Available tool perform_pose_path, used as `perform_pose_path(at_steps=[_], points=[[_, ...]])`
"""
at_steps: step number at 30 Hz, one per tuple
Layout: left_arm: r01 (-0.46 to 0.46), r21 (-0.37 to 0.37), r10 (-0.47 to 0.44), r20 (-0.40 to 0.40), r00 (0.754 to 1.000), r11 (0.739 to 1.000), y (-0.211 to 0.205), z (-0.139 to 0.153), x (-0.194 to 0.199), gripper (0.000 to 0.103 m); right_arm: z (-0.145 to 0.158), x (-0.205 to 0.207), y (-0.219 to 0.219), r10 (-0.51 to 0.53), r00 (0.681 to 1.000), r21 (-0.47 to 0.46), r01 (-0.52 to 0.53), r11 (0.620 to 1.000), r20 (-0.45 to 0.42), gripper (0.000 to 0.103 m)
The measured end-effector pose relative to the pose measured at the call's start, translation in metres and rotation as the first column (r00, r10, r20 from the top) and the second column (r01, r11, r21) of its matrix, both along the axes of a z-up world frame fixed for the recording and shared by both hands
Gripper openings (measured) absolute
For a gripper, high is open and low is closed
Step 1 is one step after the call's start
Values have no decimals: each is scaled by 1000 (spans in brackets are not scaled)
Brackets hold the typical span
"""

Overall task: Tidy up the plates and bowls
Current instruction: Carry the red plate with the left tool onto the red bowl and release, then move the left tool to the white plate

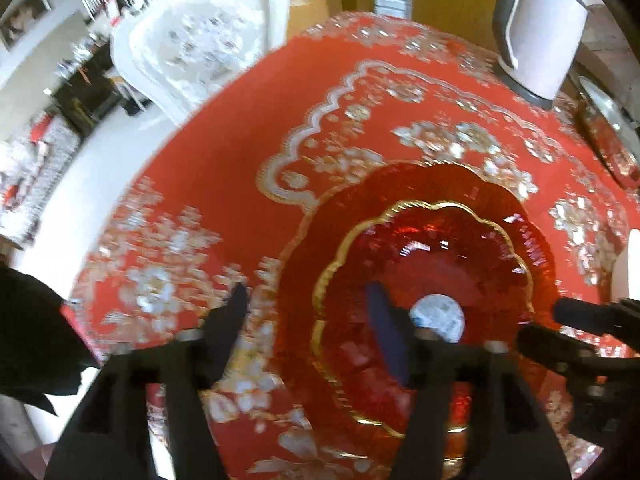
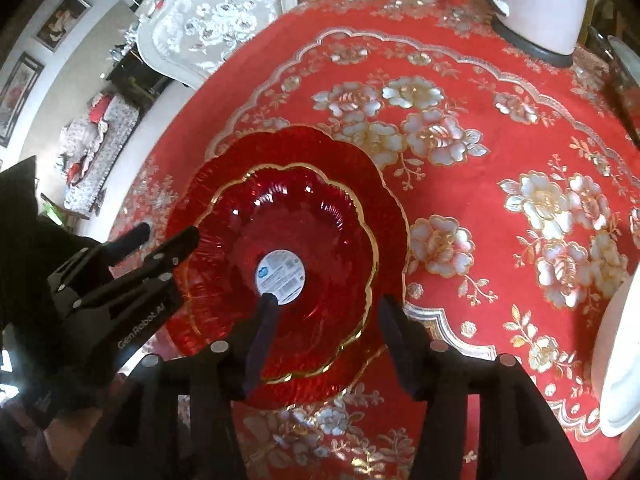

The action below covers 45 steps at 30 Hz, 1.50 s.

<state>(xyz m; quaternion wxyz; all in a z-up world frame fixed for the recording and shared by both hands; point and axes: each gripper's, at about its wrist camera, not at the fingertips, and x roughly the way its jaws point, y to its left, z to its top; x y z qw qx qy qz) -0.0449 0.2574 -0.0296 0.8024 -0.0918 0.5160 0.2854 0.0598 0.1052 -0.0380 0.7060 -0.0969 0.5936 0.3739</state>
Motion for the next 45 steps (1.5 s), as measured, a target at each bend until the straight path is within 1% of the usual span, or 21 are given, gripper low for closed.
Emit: perform_pose_path(at_steps=[3,5,9,12,15,18,22,28,31,33,38,42,45], points=[[-8,41,7,31,1000,999,1,14,-8,68,10,-2,-15,-13,1000,17,13,1000,3,55],[-6,41,4,56,998,999,-1,25,-9,68,15,-2,-26,-31,1000,44,31,999,2,55],[31,50,-36,93,995,998,-20,41,-3,68,31,-3,-59,-101,993,66,97,993,66,59],[83,33,-86,122,989,996,-45,50,7,68,39,-4,-85,-148,985,81,141,987,91,60],[154,19,-155,144,977,988,-73,57,20,68,46,-1,-110,-195,971,73,186,980,139,63],[219,13,-218,158,963,976,-105,63,35,68,50,2,-136,-256,955,79,246,966,150,64],[303,3,-298,181,937,953,-145,70,52,68,53,3,-169,-324,933,73,316,946,158,64],[394,-26,-380,205,902,919,-192,74,70,68,55,4,-218,-425,890,70,419,905,167,66],[429,-27,-416,200,887,903,-212,73,78,71,55,5,-238,-472,866,65,468,881,167,67],[447,-26,-433,200,879,894,-222,72,82,71,55,5,-250,-496,853,72,491,868,163,67],[480,-22,-468,191,863,877,-242,71,91,71,53,6,-275,-533,831,71,528,846,159,67],[495,-21,-483,183,856,869,-253,67,96,71,50,8,-288,-554,819,75,550,832,147,67],[504,-17,-495,168,853,863,-258,63,99,71,46,9,-293,-561,816,68,557,827,137,67]])
